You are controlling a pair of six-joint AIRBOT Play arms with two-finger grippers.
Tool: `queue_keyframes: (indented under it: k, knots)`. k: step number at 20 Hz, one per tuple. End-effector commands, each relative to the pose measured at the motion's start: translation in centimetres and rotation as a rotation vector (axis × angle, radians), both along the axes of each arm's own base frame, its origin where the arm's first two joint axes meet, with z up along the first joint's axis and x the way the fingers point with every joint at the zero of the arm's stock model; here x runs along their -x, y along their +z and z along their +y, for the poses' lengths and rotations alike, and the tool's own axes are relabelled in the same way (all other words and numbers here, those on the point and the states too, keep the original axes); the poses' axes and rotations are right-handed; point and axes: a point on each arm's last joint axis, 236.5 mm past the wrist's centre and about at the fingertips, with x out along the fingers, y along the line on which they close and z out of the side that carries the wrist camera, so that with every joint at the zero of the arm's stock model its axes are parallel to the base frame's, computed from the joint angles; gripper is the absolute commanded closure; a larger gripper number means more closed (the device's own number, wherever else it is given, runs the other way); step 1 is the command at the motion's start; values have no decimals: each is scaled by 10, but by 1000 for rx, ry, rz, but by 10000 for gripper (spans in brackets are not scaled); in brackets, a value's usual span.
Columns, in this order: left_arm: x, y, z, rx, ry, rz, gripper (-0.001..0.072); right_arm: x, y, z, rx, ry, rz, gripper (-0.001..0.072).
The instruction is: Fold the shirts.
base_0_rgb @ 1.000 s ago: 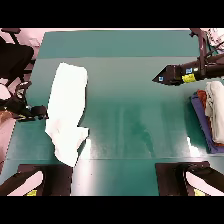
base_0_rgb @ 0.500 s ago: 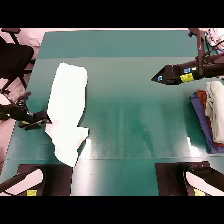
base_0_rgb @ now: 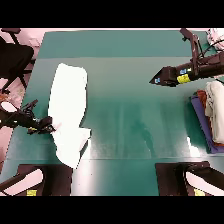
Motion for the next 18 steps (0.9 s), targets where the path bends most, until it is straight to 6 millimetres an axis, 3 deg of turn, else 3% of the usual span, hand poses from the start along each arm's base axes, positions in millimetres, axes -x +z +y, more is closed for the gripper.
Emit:
queue_keyframes:
  k: [1,4,7,10,13,18]
  knots:
    - [-17,6,-16,72,-12,-89,682,1,2,0,-3,-2,-1,436]
    - [-34,31,-43,210,5,-147,683,3,1,0,-1,4,8,436]
    - [-66,84,-68,362,-17,-274,684,4,1,0,-3,-1,14,436]
    - [-103,163,-81,466,-51,-459,685,5,6,0,-5,-5,-4,436]
    - [-121,249,-77,402,-99,-677,686,3,30,-6,-16,-39,-102,436]
    - [-98,386,-97,347,-249,-973,685,-7,101,-42,-53,-201,-372,436]
